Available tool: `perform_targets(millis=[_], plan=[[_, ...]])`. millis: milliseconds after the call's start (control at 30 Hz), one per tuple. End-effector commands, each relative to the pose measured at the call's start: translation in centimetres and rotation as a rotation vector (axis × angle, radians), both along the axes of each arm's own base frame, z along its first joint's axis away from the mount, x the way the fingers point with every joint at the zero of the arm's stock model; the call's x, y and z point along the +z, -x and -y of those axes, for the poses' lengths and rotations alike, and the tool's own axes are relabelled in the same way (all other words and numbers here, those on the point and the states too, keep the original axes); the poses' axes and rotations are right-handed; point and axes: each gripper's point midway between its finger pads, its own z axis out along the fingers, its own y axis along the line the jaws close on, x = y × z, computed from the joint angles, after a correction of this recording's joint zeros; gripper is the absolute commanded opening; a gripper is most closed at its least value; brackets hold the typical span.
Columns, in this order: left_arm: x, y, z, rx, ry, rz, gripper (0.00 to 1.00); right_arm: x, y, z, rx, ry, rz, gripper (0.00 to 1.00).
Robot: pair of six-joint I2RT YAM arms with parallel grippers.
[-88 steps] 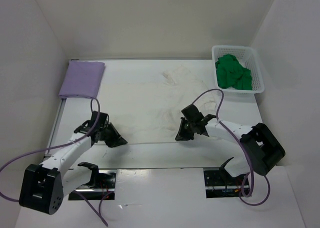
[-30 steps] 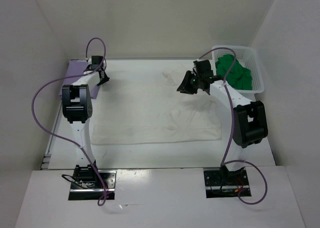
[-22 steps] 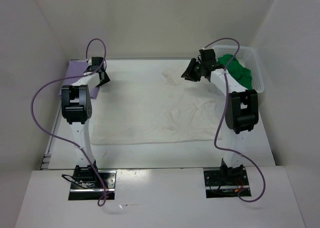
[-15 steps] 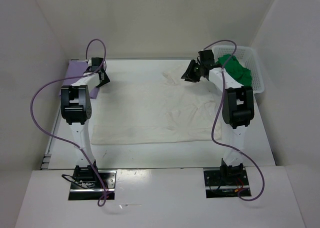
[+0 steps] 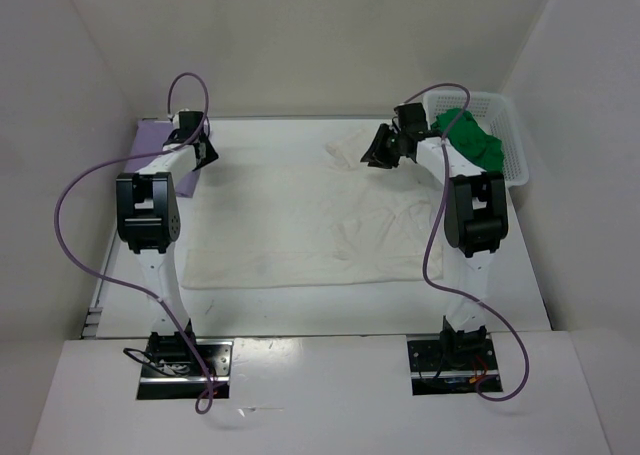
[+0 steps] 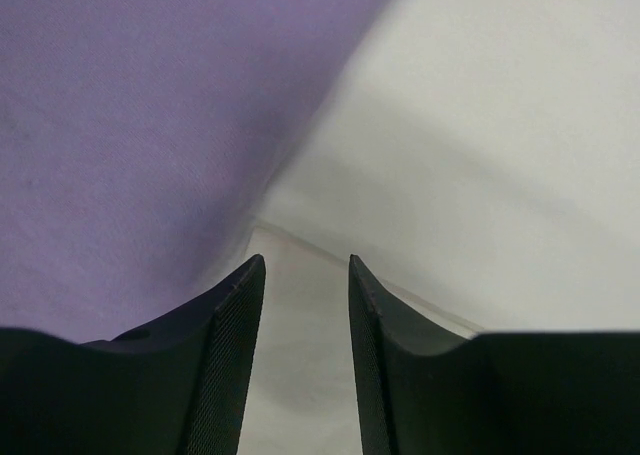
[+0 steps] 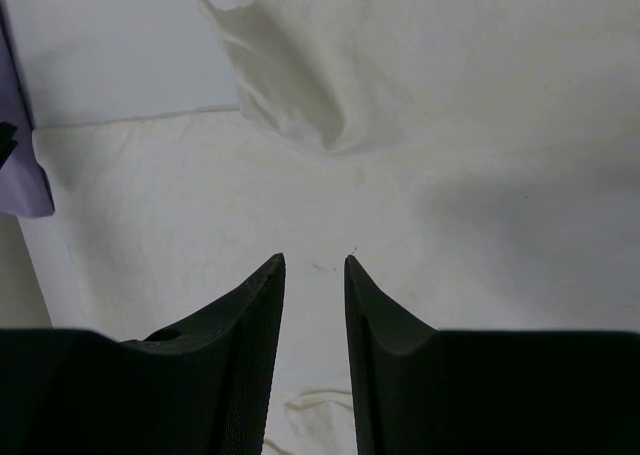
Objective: Fold and stack the t-shirts
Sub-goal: Grap the side of the flattened tshirt furthest away from the robot with both arms
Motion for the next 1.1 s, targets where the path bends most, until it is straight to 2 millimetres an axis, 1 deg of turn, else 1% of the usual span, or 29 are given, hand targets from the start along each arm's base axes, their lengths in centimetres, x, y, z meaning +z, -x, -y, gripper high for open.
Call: perform_targets(millis=[0, 33, 67, 100, 133, 233, 267, 300, 333, 367, 400, 467, 500, 533, 567, 600, 633, 667, 700, 733, 767, 800, 833, 867, 900, 933, 967, 1033, 1067], plan=[[-0.9, 0.2, -0.1, -0.002, 0.005, -0.012, 0.46, 4.1, 0.0, -0.6, 0.031, -0.013, 0.098, 0.36], [-1.9, 0.6, -0.1, -0.002, 0.006, -0.041, 0.47, 4.1, 0.0, -0.7, 0.025, -0.019, 0.094, 0.36], [-1.8, 0.2, -0.3, 0.005, -0.001, -0.034, 0.49, 4.5, -0.2, -0.7, 0.025, -0.020, 0.105, 0.36], [-2.3, 0.3, -0.3, 0.005, 0.000, -0.049, 0.49, 4.5, -0.2, -0.7, 0.025, -0.020, 0.105, 0.36], [-1.8, -0.1, -0.3, 0.005, -0.001, -0.036, 0.49, 4.9, -0.4, -0.7, 0.025, -0.022, 0.114, 0.36], [-2.6, -0.1, -0.5, 0.005, -0.012, -0.057, 0.49, 5.8, -0.4, -0.9, 0.031, -0.031, 0.131, 0.36], [-3.0, -0.1, -0.5, 0.005, -0.011, -0.069, 0.49, 5.7, -0.3, -0.9, 0.031, -0.030, 0.122, 0.36], [-4.0, 0.3, -0.5, 0.004, -0.010, -0.095, 0.49, 5.7, -0.3, -0.9, 0.031, -0.029, 0.122, 0.36], [-3.6, -0.1, -0.5, 0.004, -0.011, -0.083, 0.49, 6.1, -0.5, -0.9, 0.031, -0.031, 0.133, 0.36], [-4.1, 0.0, -0.5, 0.004, -0.010, -0.092, 0.49, 6.6, -0.7, -0.9, 0.031, -0.033, 0.145, 0.36], [-4.1, 0.0, -0.5, 0.004, -0.010, -0.092, 0.49, 6.1, -1.0, -0.9, 0.025, -0.026, 0.140, 0.36], [-4.1, 0.0, -0.5, 0.004, -0.010, -0.092, 0.43, 6.1, -1.9, -1.0, 0.025, -0.027, 0.147, 0.39], [-3.9, -0.2, -0.5, 0.005, -0.011, -0.081, 0.40, 6.7, -2.8, -0.9, 0.012, -0.020, 0.172, 0.39], [-3.3, -0.3, -0.5, 0.005, -0.011, -0.071, 0.36, 5.3, -3.3, -0.8, 0.006, -0.008, 0.141, 0.39], [-3.3, -0.3, -0.5, 0.005, -0.011, -0.070, 0.27, 4.9, -3.8, -0.7, -0.007, 0.004, 0.137, 0.39], [-3.3, -0.3, -0.3, -0.002, -0.005, -0.070, 0.23, 5.6, -4.9, -0.6, -0.011, 0.018, 0.166, 0.39], [-2.7, -0.6, -0.2, -0.008, 0.001, -0.051, 0.19, 3.7, -5.7, 0.0, -0.040, 0.052, 0.135, 0.39], [-2.7, -0.6, -0.2, -0.008, 0.001, -0.051, 0.16, 3.3, -6.3, 0.2, -0.046, 0.073, 0.138, 0.40], [-2.7, -0.6, 0.0, -0.014, 0.007, -0.051, 0.10, 4.4, -7.4, 0.5, -0.052, 0.095, 0.172, 0.40], [-2.2, -0.7, 0.0, -0.014, 0.007, -0.040, 0.07, 4.1, -8.1, 0.8, -0.072, 0.114, 0.175, 0.42], [-2.1, -0.7, 0.0, -0.014, 0.007, -0.040, 0.05, 2.1, -9.0, 1.7, -0.100, 0.167, 0.157, 0.44], [-1.6, -0.8, -0.1, -0.014, 0.006, -0.031, 0.02, 3.8, -10.5, 1.9, -0.111, 0.182, 0.211, 0.44], [-1.5, -0.5, 0.0, -0.014, 0.006, -0.032, 0.00, 3.3, -10.9, 2.2, -0.125, 0.200, 0.198, 0.45], [-1.8, -0.1, 0.0, -0.014, 0.006, -0.037, 0.00, 0.2, -11.6, 2.7, -0.134, 0.241, 0.159, 0.46], [-1.5, 0.1, 0.0, -0.008, 0.012, -0.029, 0.00, 2.8, -13.3, 2.7, -0.147, 0.245, 0.229, 0.48], [-0.4, 0.2, 0.2, -0.008, 0.023, -0.003, 0.00, 1.7, -13.3, 3.0, -0.154, 0.268, 0.190, 0.48], [-0.8, 0.8, 0.3, -0.008, 0.024, -0.010, 0.00, 1.7, -15.1, 3.2, -0.173, 0.284, 0.235, 0.53], [0.3, 1.0, 0.3, -0.002, 0.029, 0.013, 0.00, 0.5, -15.5, 3.6, -0.182, 0.309, 0.231, 0.56], [0.5, 1.2, 0.4, 0.004, 0.035, 0.017, 0.00, 0.8, -16.3, 3.5, -0.182, 0.306, 0.271, 0.60]])
